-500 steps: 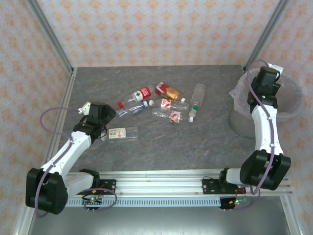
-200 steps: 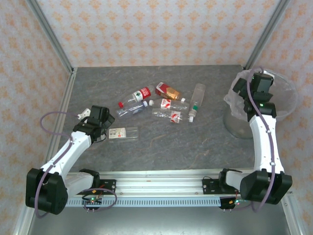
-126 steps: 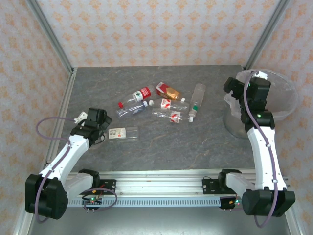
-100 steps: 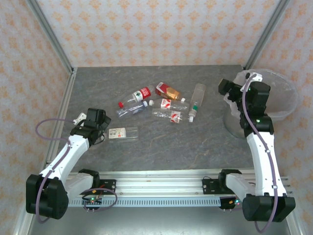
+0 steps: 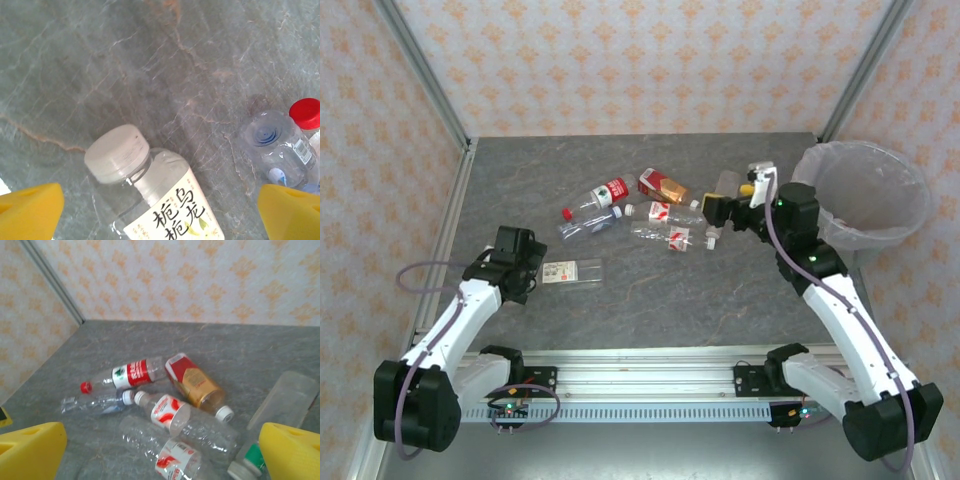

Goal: Put the plastic bottles in the bin

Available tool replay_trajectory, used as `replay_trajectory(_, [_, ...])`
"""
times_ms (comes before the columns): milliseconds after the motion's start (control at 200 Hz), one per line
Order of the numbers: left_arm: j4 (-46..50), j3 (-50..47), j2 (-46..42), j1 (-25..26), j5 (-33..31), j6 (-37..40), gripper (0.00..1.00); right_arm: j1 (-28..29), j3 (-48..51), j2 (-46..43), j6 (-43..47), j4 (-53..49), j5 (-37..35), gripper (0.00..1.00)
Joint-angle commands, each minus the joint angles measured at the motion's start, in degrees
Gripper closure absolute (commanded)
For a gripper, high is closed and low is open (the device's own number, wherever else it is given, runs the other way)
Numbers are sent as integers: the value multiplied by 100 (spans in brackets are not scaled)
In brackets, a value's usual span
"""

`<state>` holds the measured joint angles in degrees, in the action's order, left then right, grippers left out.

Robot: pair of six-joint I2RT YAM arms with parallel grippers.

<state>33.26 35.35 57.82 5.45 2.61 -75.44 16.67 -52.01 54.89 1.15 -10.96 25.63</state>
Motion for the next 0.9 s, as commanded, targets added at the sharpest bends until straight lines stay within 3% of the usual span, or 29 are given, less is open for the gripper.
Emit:
replay_trajectory(0, [391, -101, -241, -83, 131, -837, 0, 235, 132, 167, -174, 390, -416, 1])
replay_trajectory(210, [817, -45, -65, -77, 414, -1358, 0, 606, 397, 581, -524, 805, -734, 1])
replay_trajectory(470, [944, 438, 1138, -61, 1192, -1257, 0, 680, 594, 779, -845, 1184, -1110, 1])
replay_trajectory(716, [487, 699, 2059, -53, 1071, -1287, 0, 694, 600, 705, -827, 1056, -1235, 1])
replay_trajectory(896, [495, 940, 2098, -53, 913, -1183, 0, 696, 689, 578, -809, 913, -1335, 1])
